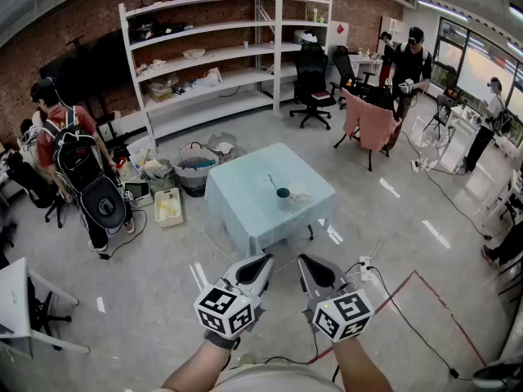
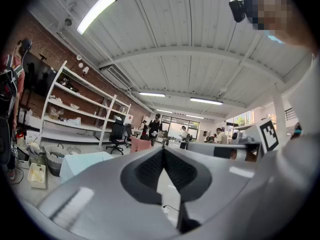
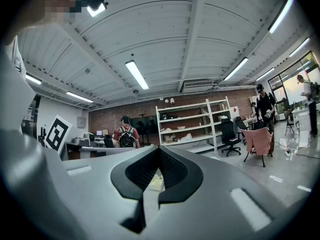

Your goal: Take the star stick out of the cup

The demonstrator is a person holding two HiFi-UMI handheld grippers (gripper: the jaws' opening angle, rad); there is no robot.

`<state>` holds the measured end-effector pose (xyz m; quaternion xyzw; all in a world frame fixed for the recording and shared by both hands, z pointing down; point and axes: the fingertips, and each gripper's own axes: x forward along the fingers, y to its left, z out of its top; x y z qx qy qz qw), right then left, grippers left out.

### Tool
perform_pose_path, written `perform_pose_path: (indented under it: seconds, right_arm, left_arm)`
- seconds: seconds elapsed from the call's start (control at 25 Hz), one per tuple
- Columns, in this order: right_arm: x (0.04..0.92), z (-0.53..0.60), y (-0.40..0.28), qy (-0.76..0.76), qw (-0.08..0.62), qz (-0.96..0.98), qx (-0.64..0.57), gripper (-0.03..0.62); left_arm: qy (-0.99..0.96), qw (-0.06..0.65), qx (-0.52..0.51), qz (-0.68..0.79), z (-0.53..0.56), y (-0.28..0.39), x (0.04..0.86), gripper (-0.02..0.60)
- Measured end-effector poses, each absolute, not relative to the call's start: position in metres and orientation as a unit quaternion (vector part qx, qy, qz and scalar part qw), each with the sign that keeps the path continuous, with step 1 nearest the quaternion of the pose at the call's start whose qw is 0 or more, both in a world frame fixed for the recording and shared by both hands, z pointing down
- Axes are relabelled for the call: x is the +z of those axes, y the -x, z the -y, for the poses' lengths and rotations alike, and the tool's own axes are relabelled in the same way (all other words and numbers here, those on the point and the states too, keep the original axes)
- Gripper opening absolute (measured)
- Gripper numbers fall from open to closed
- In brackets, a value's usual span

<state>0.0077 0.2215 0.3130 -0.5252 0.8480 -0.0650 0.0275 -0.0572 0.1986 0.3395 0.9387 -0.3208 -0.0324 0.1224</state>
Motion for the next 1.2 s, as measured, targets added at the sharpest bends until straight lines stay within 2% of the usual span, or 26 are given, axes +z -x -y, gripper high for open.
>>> perform_pose_path:
  seconds: [0.84,1.2]
  right_arm:
    - [0.315,-0.24,-0.016,0.508,0.046,-0.858,-0.054,0.009]
    - [0.305,-0.245,-0.071,0.523,0.061,-0.849,-0.049,0.009]
  left_arm:
    - [-0.932,0.11,-0.024,0.345,-0.215,0.055,0.344,0.006]
    - [-0.922,0.097,-0.026,0.375,-0.208,0.036,0.33,0.006]
